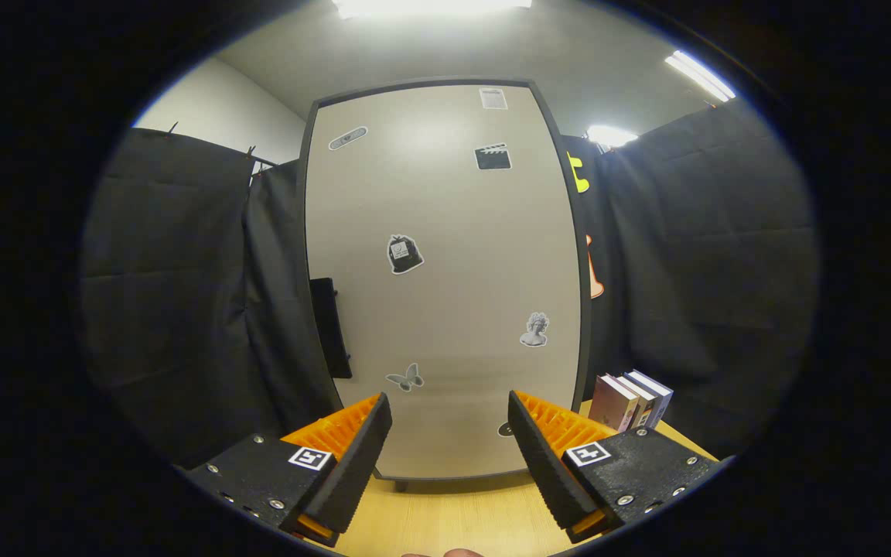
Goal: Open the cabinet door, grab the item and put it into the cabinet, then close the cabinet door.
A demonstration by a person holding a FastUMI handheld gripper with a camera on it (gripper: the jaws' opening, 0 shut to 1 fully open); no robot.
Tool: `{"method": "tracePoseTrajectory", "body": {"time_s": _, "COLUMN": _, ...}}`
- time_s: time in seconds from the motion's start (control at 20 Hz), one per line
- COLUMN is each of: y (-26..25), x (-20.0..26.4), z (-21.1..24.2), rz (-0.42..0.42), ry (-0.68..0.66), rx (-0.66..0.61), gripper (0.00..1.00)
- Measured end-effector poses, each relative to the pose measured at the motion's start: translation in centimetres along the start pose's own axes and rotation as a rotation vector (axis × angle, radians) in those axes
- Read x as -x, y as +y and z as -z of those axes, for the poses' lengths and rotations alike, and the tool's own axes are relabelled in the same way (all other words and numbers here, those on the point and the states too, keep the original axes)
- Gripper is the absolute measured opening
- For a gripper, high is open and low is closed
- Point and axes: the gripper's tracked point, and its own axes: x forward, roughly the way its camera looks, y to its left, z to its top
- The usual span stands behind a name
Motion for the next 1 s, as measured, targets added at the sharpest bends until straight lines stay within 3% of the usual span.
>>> {"method": "tracePoseTrajectory", "body": {"time_s": 0.6, "y": 1.4, "x": -0.4, "z": -0.2, "rz": -0.026, "ry": -0.023, "rx": 0.029, "gripper": 0.94}}
{"method": "tracePoseTrajectory", "body": {"time_s": 1.0, "y": 5.2, "x": -2.9, "z": -1.7, "rz": -0.094, "ry": -0.059, "rx": 0.056, "gripper": 0.94}}
